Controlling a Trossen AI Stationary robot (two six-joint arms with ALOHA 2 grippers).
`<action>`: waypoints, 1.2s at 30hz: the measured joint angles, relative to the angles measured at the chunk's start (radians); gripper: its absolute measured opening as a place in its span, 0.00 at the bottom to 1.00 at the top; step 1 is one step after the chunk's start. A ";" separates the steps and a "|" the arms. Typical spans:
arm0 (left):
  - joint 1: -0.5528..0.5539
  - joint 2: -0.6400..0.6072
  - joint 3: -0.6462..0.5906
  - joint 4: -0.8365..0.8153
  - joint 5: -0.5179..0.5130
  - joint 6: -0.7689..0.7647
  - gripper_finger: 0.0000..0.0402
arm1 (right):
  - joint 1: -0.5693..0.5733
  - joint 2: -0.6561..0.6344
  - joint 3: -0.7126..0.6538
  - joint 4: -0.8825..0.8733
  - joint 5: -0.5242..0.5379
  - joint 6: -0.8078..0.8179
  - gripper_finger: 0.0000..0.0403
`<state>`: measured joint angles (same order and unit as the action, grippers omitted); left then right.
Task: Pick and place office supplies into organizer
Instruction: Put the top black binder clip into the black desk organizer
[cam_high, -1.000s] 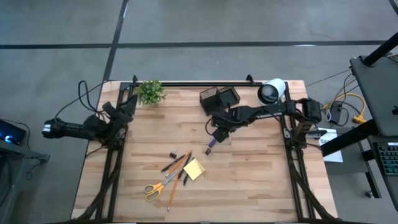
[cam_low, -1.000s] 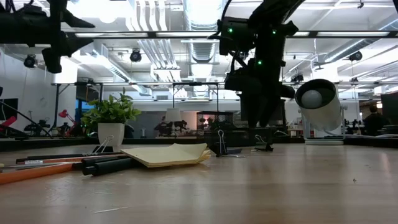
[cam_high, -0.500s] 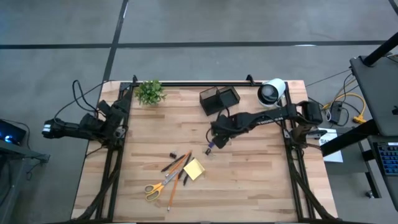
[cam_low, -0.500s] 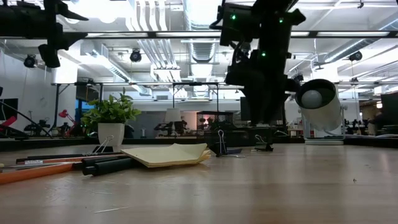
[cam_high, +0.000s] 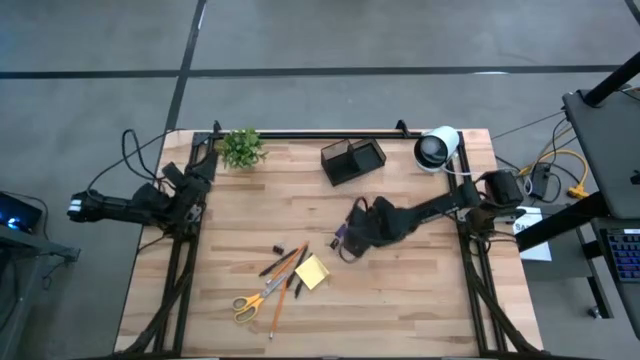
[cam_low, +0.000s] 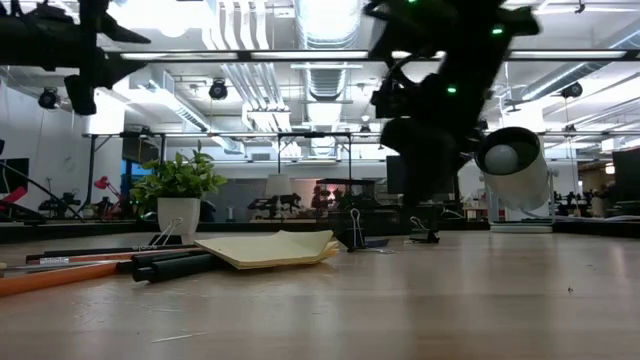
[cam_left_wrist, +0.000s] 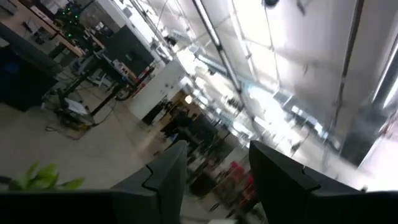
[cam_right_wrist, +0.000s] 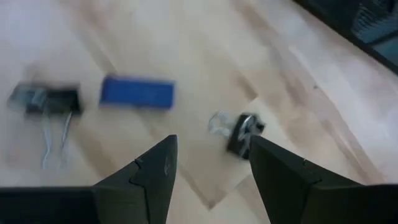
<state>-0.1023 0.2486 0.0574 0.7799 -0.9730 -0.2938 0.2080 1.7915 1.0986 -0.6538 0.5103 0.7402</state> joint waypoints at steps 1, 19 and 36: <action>-0.002 0.000 0.000 -0.028 0.002 -0.004 0.40 | 0.018 0.000 -0.008 0.004 0.020 -0.017 0.46; -0.004 0.005 -0.004 -0.323 0.029 0.151 0.40 | -0.013 0.000 -0.033 0.029 0.091 0.063 0.46; -0.004 0.004 -0.011 -0.327 0.029 0.153 0.40 | -0.079 0.000 -0.120 0.146 0.031 0.045 0.46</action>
<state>-0.1062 0.2527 0.0462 0.4527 -0.9440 -0.1406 0.1291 1.7916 0.9787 -0.5083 0.5415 0.7849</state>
